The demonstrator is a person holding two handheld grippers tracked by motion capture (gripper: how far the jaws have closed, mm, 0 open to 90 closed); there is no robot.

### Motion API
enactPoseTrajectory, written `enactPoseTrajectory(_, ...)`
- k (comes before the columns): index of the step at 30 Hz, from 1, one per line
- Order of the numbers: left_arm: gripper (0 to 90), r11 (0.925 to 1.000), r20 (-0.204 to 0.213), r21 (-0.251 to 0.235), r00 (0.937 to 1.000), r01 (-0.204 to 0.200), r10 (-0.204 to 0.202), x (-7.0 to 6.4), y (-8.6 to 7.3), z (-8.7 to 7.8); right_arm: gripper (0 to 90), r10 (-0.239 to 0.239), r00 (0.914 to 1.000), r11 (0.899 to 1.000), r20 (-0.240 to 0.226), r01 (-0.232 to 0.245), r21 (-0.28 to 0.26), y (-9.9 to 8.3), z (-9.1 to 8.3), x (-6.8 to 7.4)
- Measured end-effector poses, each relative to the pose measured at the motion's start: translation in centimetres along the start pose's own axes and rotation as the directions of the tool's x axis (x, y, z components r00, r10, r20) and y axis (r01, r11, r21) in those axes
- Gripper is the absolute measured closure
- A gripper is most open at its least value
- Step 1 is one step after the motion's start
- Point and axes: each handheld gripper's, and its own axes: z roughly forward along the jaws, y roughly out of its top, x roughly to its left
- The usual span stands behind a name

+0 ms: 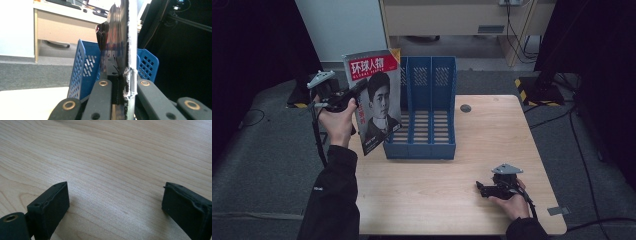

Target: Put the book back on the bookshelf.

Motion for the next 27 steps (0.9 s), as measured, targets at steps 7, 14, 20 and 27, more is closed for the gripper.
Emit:
enactPoseTrajectory(7,86.4,0.9996,-0.022,-0.022,0.9996,-0.017,0.017,0.5,-0.4,1.7,7.6,-0.001,1.0,1.0,-0.001,0.001,0.0,0.0,0.0,0.0)
enactPoseTrajectory(14,86.4,0.998,-0.031,-0.045,0.9986,-0.044,0.043,0.3,-1.1,3.3,7.4,0.0,1.0,1.0,-0.002,0.0,0.001,0.0,0.0,0.0)
enactPoseTrajectory(20,86.4,0.9979,-0.034,-0.042,0.9983,-0.049,0.047,0.4,-1.7,4.6,7.3,-0.002,1.0,1.0,-0.002,0.002,0.001,0.0,0.0,0.0)
enactPoseTrajectory(27,86.4,0.9979,-0.039,-0.044,0.9982,-0.048,0.046,0.5,-2.3,6.2,7.2,-0.001,1.0,1.0,-0.003,0.001,0.001,0.0,0.0,0.0)
